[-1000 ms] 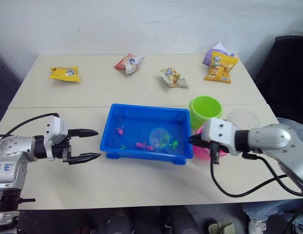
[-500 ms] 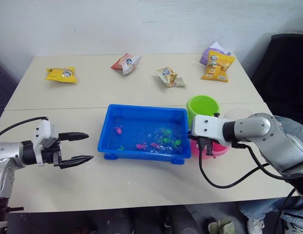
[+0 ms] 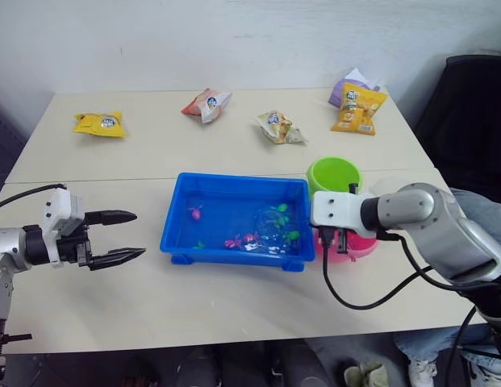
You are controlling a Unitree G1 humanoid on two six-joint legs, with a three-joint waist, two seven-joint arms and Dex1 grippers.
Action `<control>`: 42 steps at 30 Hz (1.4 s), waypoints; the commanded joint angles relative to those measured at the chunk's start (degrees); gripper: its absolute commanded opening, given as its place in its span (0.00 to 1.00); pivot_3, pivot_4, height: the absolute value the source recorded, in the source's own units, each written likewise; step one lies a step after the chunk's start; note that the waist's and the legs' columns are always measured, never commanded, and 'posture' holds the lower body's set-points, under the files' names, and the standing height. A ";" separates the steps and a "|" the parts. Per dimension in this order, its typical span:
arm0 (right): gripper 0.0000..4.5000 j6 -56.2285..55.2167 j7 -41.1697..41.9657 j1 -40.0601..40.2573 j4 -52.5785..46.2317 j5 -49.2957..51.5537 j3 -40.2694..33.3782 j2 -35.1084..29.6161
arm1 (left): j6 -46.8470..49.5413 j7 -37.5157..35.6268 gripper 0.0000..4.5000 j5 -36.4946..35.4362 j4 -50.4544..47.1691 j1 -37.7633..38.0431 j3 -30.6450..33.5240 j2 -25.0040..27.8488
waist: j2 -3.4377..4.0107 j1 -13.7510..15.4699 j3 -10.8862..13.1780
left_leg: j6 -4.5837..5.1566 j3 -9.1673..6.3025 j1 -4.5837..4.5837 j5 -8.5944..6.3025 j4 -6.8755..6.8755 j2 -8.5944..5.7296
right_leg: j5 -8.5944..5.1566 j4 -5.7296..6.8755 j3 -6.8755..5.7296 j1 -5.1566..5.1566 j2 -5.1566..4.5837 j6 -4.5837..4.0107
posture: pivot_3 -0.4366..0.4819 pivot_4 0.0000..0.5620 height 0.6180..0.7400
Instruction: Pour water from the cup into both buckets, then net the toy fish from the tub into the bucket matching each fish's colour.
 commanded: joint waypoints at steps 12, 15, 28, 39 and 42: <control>0.00 7.63 2.06 0.51 -2.19 4.65 -6.03 5.55 | -0.55 0.65 1.00 -0.06 -1.68 -0.15 -1.15 -0.80 | -0.01 0.13 -0.01 | 0.00 0.00 0.00 0.00 0.02 -0.02 | 0.00 0.04 -0.01 0.01 -0.03 0.00 | 0.48 0.27 0.99; 0.00 12.03 2.88 0.56 -4.00 8.38 -9.42 5.36 | -0.53 0.88 1.00 -0.19 -2.00 0.06 -1.16 -1.08 | -0.01 0.13 -0.01 | 0.00 -0.01 0.00 0.00 0.02 -0.02 | 0.00 0.04 -0.02 0.01 -0.03 0.00 | 0.48 0.27 0.99; 0.00 22.62 2.48 8.82 -11.74 19.64 -25.33 -0.66 | 2.24 0.90 1.00 -3.15 -4.48 -5.24 -4.52 -4.59 | -0.02 0.40 -0.01 | 0.02 -0.07 0.00 -0.01 0.00 -0.08 | 0.00 0.02 -0.05 0.06 -0.10 0.00 | 0.48 0.27 0.99; 0.00 31.10 -2.81 23.49 -22.43 29.66 -53.86 2.41 | 6.13 0.06 1.00 -4.15 -5.49 -16.19 -12.73 -12.47 | -0.03 1.67 -0.02 | 0.03 -0.11 0.03 0.01 0.05 -0.15 | 0.04 0.00 -0.03 0.16 -0.05 0.08 | 0.48 0.27 0.99; 0.00 34.08 -3.51 27.98 -25.71 30.74 -63.93 2.81 | 5.67 -1.47 1.00 -3.65 -3.16 -19.99 -15.28 -14.68 | -0.03 1.78 -0.02 | 0.02 -0.12 0.02 0.01 0.05 -0.16 | 0.04 -0.02 -0.01 0.18 0.00 0.08 | 0.48 0.27 0.99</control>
